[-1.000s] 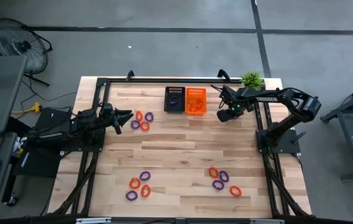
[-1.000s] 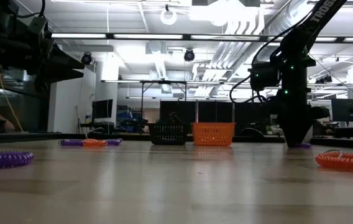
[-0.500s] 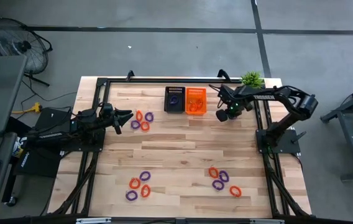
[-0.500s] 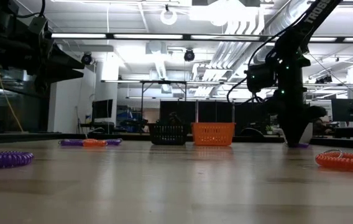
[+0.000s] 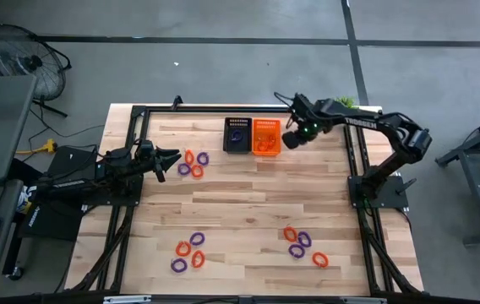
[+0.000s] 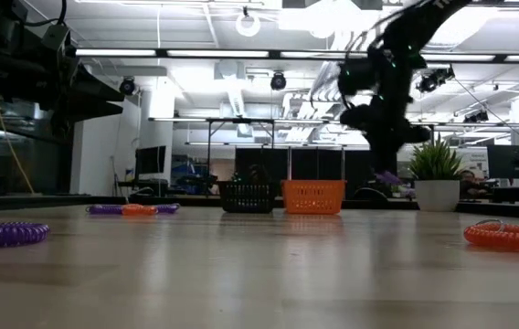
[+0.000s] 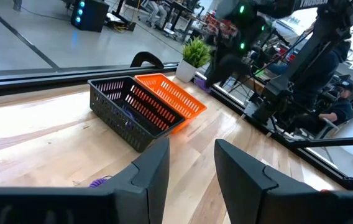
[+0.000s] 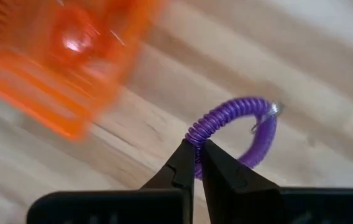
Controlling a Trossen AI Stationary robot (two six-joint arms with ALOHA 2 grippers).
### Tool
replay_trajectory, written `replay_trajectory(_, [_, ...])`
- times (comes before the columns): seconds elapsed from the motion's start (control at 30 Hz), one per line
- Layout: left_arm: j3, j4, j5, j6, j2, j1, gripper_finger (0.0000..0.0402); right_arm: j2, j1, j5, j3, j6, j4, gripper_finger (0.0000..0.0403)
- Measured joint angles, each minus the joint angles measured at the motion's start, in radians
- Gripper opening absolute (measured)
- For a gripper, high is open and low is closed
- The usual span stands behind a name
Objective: Sort spring keychains
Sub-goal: Put the purple spring keychain in the black bin
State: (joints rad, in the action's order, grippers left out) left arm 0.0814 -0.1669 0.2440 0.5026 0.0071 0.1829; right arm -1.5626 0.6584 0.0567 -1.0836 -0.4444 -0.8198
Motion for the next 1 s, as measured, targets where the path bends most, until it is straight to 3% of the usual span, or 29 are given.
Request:
replay_trajectory(0.2, [0.0, 0.0, 0.0, 0.0, 0.0, 0.0, 0.0126, 0.002, -0.037, 0.029, -0.119, 0.012, 0.1, 0.001])
replay_trajectory(0.4, [0.0, 0.0, 0.0, 0.0, 0.0, 0.0, 0.0126, -0.01, -0.073, 0.093, -0.127, -0.02, 0.315, 0.0008])
replay_trajectory(0.77, [0.0, 0.0, 0.0, 0.0, 0.0, 0.0, 0.0126, -0.164, -0.152, 0.238, -0.127, -0.119, 0.662, 0.0008])
replay_trajectory(1.0, [0.0, 0.0, 0.0, 0.0, 0.0, 0.0, 0.0126, -0.292, -0.187, 0.26, -0.194, -0.116, 0.682, 0.001])
